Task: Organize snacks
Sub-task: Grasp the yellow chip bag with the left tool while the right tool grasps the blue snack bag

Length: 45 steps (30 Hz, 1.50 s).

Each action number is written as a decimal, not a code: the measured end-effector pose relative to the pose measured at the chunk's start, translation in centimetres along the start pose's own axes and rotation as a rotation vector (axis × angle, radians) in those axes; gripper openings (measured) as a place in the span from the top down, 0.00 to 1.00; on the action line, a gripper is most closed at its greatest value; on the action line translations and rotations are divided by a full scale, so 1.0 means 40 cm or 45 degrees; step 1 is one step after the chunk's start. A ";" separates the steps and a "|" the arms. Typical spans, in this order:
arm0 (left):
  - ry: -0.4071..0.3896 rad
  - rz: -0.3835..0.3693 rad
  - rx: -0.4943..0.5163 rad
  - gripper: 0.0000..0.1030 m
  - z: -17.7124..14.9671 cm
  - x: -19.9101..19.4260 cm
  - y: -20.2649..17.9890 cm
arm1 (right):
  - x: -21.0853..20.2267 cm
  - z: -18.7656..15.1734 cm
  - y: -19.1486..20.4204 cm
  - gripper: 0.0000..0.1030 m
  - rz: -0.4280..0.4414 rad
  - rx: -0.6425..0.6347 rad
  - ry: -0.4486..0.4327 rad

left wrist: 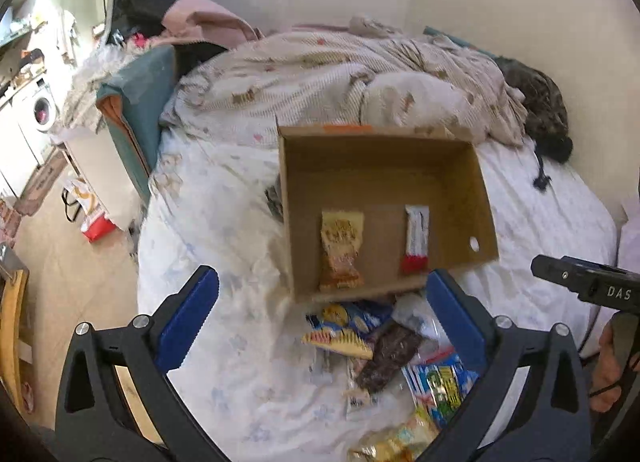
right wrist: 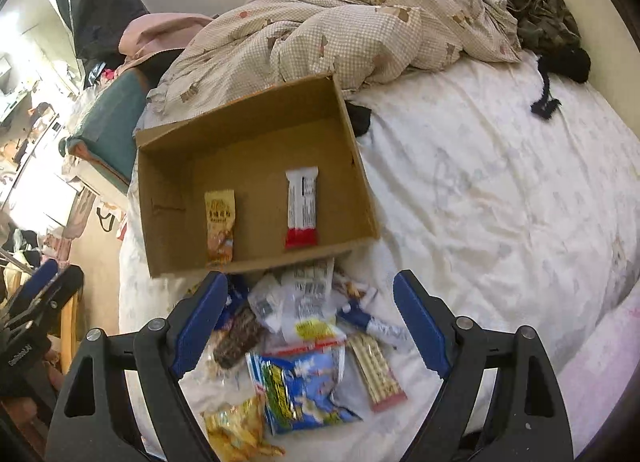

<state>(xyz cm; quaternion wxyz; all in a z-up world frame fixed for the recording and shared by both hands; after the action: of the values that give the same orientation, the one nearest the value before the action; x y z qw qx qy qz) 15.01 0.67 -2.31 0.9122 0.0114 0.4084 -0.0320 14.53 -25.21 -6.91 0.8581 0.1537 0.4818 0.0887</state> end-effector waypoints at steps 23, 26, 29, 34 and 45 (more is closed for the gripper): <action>0.834 -0.265 0.772 0.01 -0.517 0.163 -0.317 | -0.003 -0.101 -0.031 0.15 0.086 0.163 0.106; 0.850 -0.261 0.765 0.01 -0.521 0.179 -0.323 | 0.004 -0.101 -0.031 0.15 0.085 0.167 0.115; 0.865 -0.252 0.759 0.13 -0.521 0.192 -0.319 | 0.007 -0.103 -0.030 0.15 0.086 0.167 0.121; 0.842 -0.266 0.822 0.45 -0.530 0.153 -0.297 | 0.011 -0.103 -0.028 0.15 0.093 0.171 0.132; 0.657 -0.353 0.464 0.63 -0.346 0.035 -0.212 | 0.026 -0.112 -0.046 0.15 0.115 0.235 0.168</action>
<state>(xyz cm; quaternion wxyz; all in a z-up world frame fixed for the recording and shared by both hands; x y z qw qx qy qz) 5.08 -7.20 -12.53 0.7488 0.1263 0.6108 -0.2241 11.26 -25.82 -10.58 0.8019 0.2473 0.5359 0.0925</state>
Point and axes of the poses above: each gripper's, at about its wrist camera, not at the fingertips, and x roughly the way its jaws point, y to its left, z to its top, the point moved 6 cm from there along x, roughly the way its jaws point, and after that the axes turned 4 degrees about z, right-handed, at the moved point
